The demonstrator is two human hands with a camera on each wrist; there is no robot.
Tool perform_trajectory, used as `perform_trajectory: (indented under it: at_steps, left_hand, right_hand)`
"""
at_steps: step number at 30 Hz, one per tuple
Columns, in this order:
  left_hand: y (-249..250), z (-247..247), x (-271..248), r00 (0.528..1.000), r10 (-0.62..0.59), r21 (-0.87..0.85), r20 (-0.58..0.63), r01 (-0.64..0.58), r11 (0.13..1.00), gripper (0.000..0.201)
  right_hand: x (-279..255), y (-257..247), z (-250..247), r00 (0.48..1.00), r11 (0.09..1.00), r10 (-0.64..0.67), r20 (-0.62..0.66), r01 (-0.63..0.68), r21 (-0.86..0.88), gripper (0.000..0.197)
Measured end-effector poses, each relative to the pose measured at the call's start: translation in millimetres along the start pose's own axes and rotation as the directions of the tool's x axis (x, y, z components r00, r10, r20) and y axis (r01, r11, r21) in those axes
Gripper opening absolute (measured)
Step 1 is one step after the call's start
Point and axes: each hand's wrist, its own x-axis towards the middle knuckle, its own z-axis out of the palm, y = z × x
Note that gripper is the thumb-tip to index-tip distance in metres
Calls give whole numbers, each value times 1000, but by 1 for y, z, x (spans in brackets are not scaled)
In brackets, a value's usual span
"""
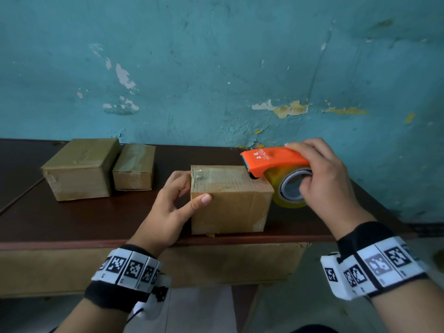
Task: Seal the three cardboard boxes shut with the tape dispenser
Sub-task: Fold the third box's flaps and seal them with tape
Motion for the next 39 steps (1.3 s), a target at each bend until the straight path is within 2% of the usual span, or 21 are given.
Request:
perform_trajectory:
  at_steps: [2,5,7,8,11,14,20,26,29,36,39]
  left_hand:
    - [6,0,0,1000,-17,-15,1,17,1000,31]
    - [8,0,-2,1000,-10,53,-3,10,999,48]
    - [12,1,-6,1000,6,201,-4,-5,979,56]
    - [15,1,-8,1000,5,327,-14,0,945,63]
    - [31,3,-10,998,45,716,-40,-3,698,78]
    - [41,8,-6,997,65,875,-32,-4,485,92]
    - [46,29,8,996,74,951,39,-60,303,100]
    - [54,47,12,992,26,957,126,-129,260,87]
    - [54,51,12,988,52,949,148,-156,275,79]
    - [53,49,13,988,90,955,129,-148,257,88]
    - [54,50,13,985,108,944,134,-160,288,90]
  right_hand:
    - [2,0,-1,1000,1000,-18,6,18,6,74]
    - [6,-1,-2,999,999,-35,25,35,17,74]
    - [6,-4,-2,999,999,-38,27,38,15,74]
    - [5,-6,-1,999,999,-43,24,42,16,73]
    - [3,-10,0,999,999,-47,18,47,20,72]
    - [1,-10,-1,999,999,-32,21,31,30,72]
    - [5,-16,-2,997,997,-69,18,69,-17,71]
    - [6,-19,-3,997,997,-71,28,72,-38,71]
    - [3,-21,-3,998,998,-57,21,58,-33,70]
    - [2,-30,-2,998,997,-67,16,68,-40,67]
    - [1,-37,2,996,996,-84,2,84,-28,68]
